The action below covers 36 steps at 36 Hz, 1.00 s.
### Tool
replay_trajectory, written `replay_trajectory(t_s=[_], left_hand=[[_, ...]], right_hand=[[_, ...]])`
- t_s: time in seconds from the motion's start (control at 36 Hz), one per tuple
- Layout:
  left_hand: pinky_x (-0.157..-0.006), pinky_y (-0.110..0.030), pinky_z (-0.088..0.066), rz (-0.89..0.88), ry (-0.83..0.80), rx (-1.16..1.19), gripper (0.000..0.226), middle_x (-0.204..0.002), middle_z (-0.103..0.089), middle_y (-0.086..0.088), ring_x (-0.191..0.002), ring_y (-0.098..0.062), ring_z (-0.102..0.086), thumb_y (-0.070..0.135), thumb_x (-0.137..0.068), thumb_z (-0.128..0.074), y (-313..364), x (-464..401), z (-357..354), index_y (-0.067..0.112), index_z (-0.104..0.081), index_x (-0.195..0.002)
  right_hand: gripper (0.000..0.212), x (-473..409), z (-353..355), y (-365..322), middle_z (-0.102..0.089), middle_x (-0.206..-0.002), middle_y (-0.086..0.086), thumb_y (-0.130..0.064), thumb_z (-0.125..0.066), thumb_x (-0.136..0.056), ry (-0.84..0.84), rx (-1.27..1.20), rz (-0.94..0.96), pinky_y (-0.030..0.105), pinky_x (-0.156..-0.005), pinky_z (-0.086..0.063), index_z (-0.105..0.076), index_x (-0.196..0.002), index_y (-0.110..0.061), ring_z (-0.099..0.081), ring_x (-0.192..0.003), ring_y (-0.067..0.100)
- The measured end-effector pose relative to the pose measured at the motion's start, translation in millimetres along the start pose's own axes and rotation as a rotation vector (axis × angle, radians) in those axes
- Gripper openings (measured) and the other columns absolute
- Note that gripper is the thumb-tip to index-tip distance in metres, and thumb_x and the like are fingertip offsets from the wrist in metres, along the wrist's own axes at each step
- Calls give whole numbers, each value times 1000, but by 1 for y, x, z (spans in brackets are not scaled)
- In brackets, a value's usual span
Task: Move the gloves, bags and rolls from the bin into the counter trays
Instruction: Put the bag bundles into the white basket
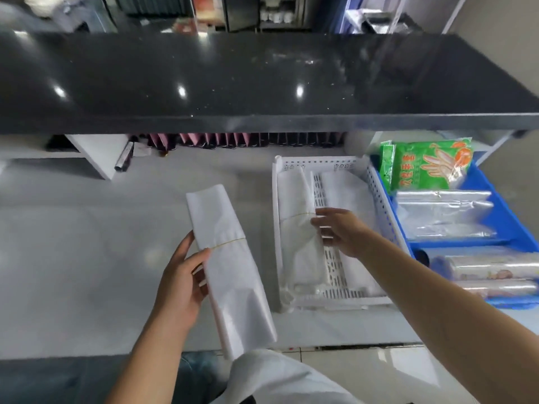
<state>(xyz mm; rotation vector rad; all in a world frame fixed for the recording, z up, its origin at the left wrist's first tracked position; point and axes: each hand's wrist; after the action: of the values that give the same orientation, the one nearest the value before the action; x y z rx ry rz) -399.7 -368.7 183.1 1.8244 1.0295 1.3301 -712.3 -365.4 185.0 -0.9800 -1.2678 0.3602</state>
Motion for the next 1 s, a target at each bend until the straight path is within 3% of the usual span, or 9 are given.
replay_trajectory(t_s=[0.11, 0.22, 0.33, 0.5, 0.61, 0.69, 0.78, 0.86, 1.0], left_hand=[[-52, -21, -51, 51, -39, -10, 47, -103, -75, 5, -73, -9, -70, 15, -88, -59, -1, -20, -10, 45, -64, -124], [-59, -25, -49, 82, -99, -22, 46, -107, -75, 5, -77, -10, -69, 13, -89, -58, 7, -33, -22, 43, -64, -124], [-59, -24, -47, 88, -165, -55, 46, -111, -73, 4, -81, -12, -67, 13, -90, -58, 17, -44, -32, 42, -63, -126], [-59, -23, -48, 92, -260, -42, 48, -108, -73, 2, -78, -10, -68, 14, -90, -59, 26, -55, -48, 41, -61, -129], [-52, -21, -46, 86, -351, -35, 48, -99, -72, 4, -68, -8, -62, 15, -90, -59, 29, -54, -63, 41, -60, -130], [-51, -20, -47, 65, -413, -38, 46, -94, -72, 7, -61, -5, -62, 16, -90, -60, 29, -53, -75, 41, -61, -130], [-54, -22, -50, 57, -459, -53, 45, -106, -74, 6, -70, -7, -67, 18, -89, -62, 27, -50, -93, 45, -62, -125], [-59, -25, -54, 84, -484, -56, 46, -114, -74, 1, -79, -12, -70, 17, -89, -63, 22, -46, -115, 46, -62, -125], [-60, -27, -55, 64, -426, -169, 51, -107, -76, -1, -89, -16, -74, 19, -88, -68, 13, -40, -140, 48, -57, -128]], right_hand=[[38, -10, -9, 16, -67, -71, 10, 7, -70, -78, 120, 217, 48, 31, -52, -53, -67, -113, -8, -62, -54, 20], [52, -6, -3, 18, -69, -84, 12, -5, -79, -77, 108, 491, 113, 37, -59, -59, -62, -123, -22, -61, -66, 22], [74, 3, -3, 22, -60, -87, 6, -7, -84, -72, 42, 599, 146, 29, -52, -56, -52, -137, -24, -57, -62, 18], [74, 10, -2, 31, -64, -75, -1, -25, -84, -73, 127, 812, 249, 21, -43, -48, -51, -139, -31, -57, -46, 9], [69, 22, -2, 27, -66, -103, 0, -33, -79, -78, 234, 993, 361, 25, -65, -50, -50, -140, -29, -61, -75, 11], [50, 39, 0, 18, -68, -113, 1, -34, -70, -87, 208, 623, 477, 28, -72, -59, -57, -134, -26, -68, -85, 12], [47, 60, 7, 4, -71, -110, 6, -35, -71, -82, -155, -38, 214, 37, -62, -59, -64, -127, -27, -72, -84, 22], [50, 67, 16, 0, -71, -114, 12, -25, -73, -80, -342, -138, 135, 42, -71, -57, -63, -129, -23, -67, -93, 30], [55, 62, 33, 0, -70, -118, 17, -14, -73, -79, -303, -111, 102, 45, -73, -58, -59, -131, -27, -68, -91, 29]])
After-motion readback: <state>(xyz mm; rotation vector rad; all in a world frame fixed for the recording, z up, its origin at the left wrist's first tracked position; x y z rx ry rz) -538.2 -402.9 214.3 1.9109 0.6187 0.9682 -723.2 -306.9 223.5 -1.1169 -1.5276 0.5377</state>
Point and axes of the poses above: each hand's wrist, its own x-axis away from the middle knuckle, its own z-axis out of the back of the hand, y = z × x
